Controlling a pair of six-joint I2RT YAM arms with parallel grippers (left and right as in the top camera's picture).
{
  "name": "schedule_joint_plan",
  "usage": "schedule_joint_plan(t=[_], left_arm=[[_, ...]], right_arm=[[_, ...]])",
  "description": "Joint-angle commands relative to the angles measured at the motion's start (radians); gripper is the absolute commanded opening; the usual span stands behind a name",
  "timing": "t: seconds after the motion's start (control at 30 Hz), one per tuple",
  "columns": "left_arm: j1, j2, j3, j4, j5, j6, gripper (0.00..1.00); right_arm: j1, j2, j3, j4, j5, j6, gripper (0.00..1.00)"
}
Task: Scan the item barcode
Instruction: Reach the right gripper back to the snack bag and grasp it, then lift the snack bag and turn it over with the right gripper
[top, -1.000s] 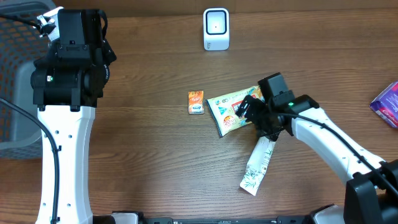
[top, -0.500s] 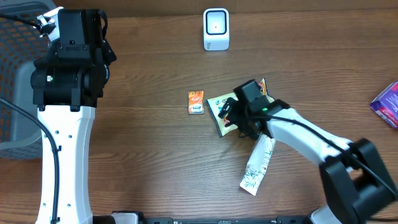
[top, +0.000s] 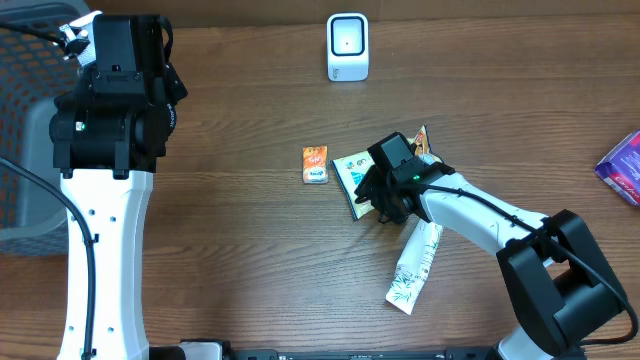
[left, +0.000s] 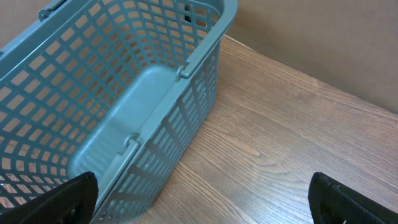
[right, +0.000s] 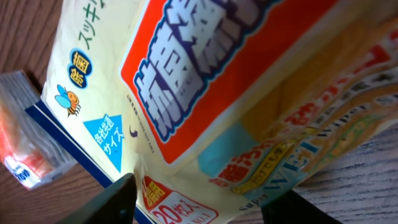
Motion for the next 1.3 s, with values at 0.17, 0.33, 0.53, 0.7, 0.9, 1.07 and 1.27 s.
schedule_joint_plan(t=[0.17,0.33,0.53,0.7,0.9,1.07,1.27], left_arm=[[0.006,0.005,0.010,0.000,-0.013,-0.006,1.00],[0.006,0.005,0.010,0.000,-0.013,-0.006,1.00],[0.006,0.005,0.010,0.000,-0.013,-0.006,1.00],[0.006,0.005,0.010,0.000,-0.013,-0.006,1.00],[0.006,0.005,0.010,0.000,-0.013,-0.006,1.00],[0.006,0.005,0.010,0.000,-0.013,-0.006,1.00],[0.006,0.005,0.010,0.000,-0.013,-0.006,1.00]], right_arm=[[0.000,0.036,0.000,0.016,0.029,0.004,0.38],[0.000,0.076,0.001,0.035,0.025,0.000,0.13],[0.000,0.067,0.024,0.045,-0.028,-0.035,0.04],[-0.003,-0.006,0.090,-0.092,-0.152,-0.032,0.04],[-0.003,-0.148,0.152,-0.143,-0.370,-0.021,0.04],[-0.003,-0.265,0.163,-0.143,-0.571,0.005,0.04],[-0.011,-0.298,0.163,-0.148,-0.903,0.190,0.04]])
